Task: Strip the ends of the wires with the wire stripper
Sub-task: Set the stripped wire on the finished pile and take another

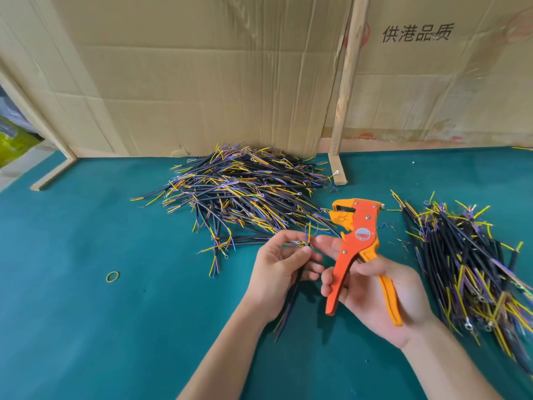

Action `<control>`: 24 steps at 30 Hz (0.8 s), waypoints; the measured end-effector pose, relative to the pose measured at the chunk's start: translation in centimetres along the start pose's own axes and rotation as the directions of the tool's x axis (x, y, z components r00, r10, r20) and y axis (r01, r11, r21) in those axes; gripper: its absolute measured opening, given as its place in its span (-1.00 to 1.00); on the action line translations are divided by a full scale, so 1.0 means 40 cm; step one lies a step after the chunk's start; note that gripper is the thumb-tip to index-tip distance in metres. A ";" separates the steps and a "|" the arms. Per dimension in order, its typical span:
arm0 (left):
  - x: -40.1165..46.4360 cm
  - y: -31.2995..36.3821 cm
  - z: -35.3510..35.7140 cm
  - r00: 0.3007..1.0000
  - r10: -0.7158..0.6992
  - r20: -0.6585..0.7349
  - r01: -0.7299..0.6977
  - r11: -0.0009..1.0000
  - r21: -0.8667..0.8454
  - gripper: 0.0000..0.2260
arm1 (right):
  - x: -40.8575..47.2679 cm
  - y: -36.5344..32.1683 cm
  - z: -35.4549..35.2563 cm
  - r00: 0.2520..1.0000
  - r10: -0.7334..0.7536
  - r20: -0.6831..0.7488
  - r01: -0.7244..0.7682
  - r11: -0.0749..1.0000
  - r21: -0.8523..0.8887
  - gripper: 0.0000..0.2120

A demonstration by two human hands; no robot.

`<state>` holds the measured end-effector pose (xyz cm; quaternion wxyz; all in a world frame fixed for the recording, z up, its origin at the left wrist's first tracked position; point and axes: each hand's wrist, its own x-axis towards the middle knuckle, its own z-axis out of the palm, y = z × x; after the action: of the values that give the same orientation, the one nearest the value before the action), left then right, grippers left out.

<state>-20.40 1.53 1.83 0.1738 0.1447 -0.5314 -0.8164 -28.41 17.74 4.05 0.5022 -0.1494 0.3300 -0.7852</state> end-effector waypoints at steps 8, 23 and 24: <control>-0.006 -0.001 0.008 0.999 0.010 0.050 -0.017 0.989 0.147 -0.91 | 0.000 -0.008 -0.009 1.000 -0.006 0.014 0.007 0.998 -0.069 -0.18; -0.054 -0.019 -0.006 0.994 0.033 0.101 -0.044 0.994 0.103 -0.80 | -0.017 -0.080 -0.106 0.897 -0.349 -0.271 0.387 0.917 0.099 -0.44; -0.054 -0.021 -0.006 0.996 0.046 0.082 -0.054 0.993 0.101 -0.83 | -0.017 -0.080 -0.106 0.896 -0.349 -0.274 0.388 0.916 0.100 -0.45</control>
<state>-18.48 2.61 1.07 0.1650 0.1074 -0.5829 -0.7884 -32.72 20.79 3.12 0.3081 -0.0702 0.2955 -0.9016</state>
